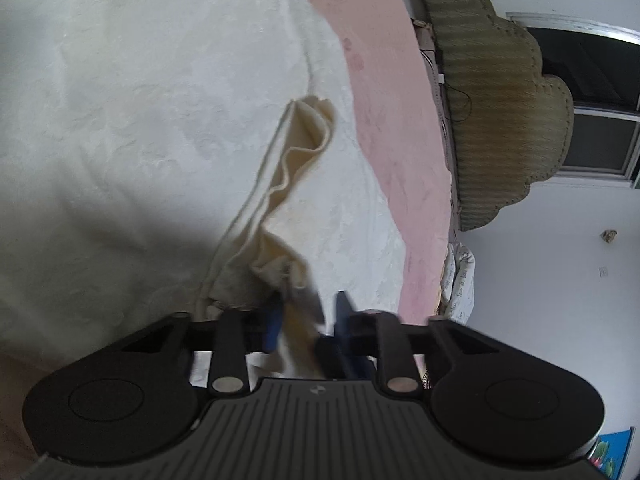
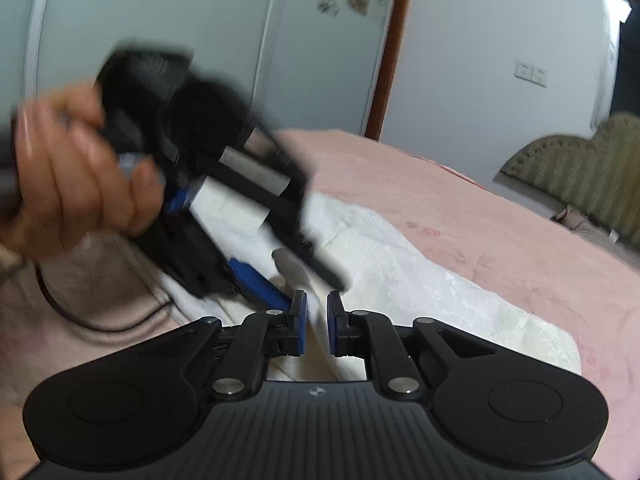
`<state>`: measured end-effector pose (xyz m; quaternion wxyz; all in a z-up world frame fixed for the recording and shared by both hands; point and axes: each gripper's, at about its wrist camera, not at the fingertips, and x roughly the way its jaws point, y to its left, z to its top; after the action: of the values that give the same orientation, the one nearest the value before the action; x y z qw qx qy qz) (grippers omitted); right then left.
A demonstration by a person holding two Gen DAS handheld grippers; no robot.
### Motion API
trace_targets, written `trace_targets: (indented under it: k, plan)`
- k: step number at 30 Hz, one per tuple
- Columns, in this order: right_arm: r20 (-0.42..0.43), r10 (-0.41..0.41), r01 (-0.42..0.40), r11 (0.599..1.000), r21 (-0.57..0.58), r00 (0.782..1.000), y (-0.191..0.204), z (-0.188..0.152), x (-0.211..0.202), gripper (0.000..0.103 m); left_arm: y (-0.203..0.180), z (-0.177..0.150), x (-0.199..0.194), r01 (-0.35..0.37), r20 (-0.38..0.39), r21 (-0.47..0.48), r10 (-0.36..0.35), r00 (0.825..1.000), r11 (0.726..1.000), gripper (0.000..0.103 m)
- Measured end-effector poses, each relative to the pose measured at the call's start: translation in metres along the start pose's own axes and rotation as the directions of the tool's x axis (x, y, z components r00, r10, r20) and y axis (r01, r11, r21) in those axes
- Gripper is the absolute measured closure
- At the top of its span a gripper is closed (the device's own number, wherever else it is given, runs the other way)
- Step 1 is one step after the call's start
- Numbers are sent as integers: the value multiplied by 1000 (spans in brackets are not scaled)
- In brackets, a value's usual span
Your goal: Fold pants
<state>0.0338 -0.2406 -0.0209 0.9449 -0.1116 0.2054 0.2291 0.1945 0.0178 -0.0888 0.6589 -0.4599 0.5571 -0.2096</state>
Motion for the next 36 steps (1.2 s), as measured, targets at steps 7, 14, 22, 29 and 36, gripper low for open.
trace_targets:
  k: [7, 14, 22, 29, 36]
  plan:
    - [-104, -8, 25, 986, 163, 995, -33, -8, 12, 93, 3, -17, -17, -8, 34, 59, 6, 999, 998, 100]
    - [-106, -50, 66, 986, 156, 993, -28, -22, -12, 93, 14, -30, -22, -52, 31, 107, 49, 998, 993, 100]
    - [-229, -286, 342, 901, 267, 931, -84, -69, -61, 94, 12, -33, -22, -60, 34, 146, 55, 998, 988, 97]
    - [-165, -301, 341, 872, 350, 939, -109, -49, -76, 92, -2, -40, -26, -89, 40, 233, 82, 996, 968, 90]
    - [-132, -268, 290, 935, 205, 954, -123, -2, -9, 92, -48, -51, -51, -167, 164, 430, 105, 981, 887, 89]
